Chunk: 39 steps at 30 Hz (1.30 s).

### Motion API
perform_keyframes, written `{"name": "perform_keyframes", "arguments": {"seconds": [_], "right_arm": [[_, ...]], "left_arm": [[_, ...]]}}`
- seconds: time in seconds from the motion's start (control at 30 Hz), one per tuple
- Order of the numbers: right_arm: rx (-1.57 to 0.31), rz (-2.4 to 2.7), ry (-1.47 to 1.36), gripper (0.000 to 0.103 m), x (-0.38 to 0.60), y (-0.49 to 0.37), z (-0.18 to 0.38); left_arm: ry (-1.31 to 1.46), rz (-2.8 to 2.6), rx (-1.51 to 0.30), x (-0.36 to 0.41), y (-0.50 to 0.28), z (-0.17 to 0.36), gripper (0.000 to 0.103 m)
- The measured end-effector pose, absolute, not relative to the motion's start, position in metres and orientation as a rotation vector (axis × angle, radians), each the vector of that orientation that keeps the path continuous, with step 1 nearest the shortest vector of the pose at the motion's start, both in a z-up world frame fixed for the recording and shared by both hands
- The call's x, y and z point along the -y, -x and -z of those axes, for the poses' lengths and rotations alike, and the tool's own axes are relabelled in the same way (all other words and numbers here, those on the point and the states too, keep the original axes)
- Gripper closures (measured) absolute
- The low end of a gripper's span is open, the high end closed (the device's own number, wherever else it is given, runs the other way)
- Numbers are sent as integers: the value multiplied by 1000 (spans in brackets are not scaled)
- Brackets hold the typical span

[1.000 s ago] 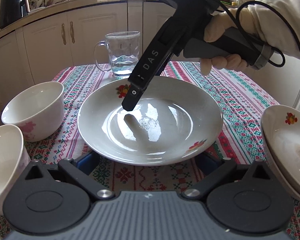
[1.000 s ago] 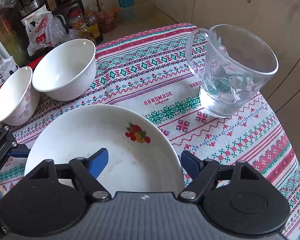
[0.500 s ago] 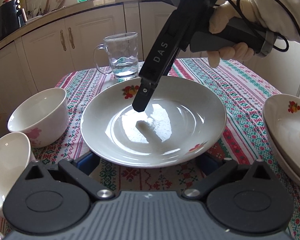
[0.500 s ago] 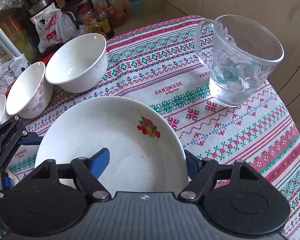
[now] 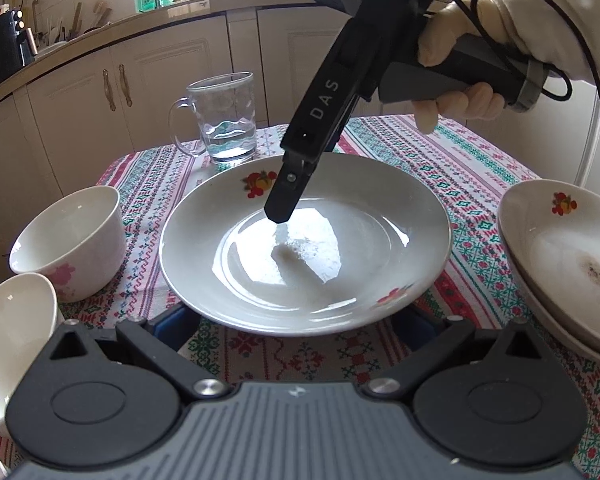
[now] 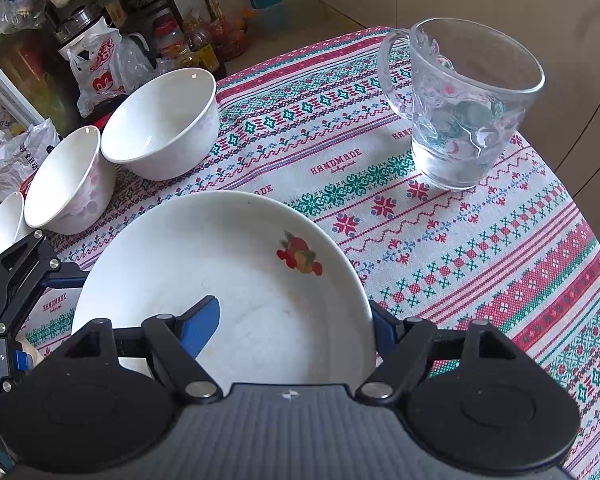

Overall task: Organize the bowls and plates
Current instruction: 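Lift the white flower plate off the table with the right tool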

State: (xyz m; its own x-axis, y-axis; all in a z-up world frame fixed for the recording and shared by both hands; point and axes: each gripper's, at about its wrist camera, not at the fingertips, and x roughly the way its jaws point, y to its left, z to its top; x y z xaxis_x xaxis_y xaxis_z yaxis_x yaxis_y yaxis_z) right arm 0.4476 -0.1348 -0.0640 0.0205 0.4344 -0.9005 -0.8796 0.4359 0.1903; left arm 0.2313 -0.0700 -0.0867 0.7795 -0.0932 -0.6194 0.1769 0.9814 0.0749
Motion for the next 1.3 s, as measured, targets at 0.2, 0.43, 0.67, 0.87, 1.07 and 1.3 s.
{"name": "perform_keyframes", "arguments": {"seconds": [0.2, 0.43, 0.67, 0.87, 1.07, 1.3], "right_arm": [[-1123, -1075, 484, 21, 142, -439, 57], [-1099, -1065, 465, 21, 153, -426, 44], [-1082, -1049, 452, 21, 164, -410, 34], [-1065, -1022, 440, 21, 177, -393, 24], [-1053, -1003, 422, 21, 193, -375, 15], [-1032, -983, 388, 21, 213, -354, 7]], "left_arm": [[-143, 166, -653, 75, -225, 80, 2], [-155, 187, -647, 79, -215, 72, 2], [-172, 215, -634, 85, -202, 63, 2], [-197, 245, -613, 93, -190, 55, 2], [-214, 282, -611, 101, -178, 50, 2], [-244, 340, -604, 115, -164, 45, 2]]}}
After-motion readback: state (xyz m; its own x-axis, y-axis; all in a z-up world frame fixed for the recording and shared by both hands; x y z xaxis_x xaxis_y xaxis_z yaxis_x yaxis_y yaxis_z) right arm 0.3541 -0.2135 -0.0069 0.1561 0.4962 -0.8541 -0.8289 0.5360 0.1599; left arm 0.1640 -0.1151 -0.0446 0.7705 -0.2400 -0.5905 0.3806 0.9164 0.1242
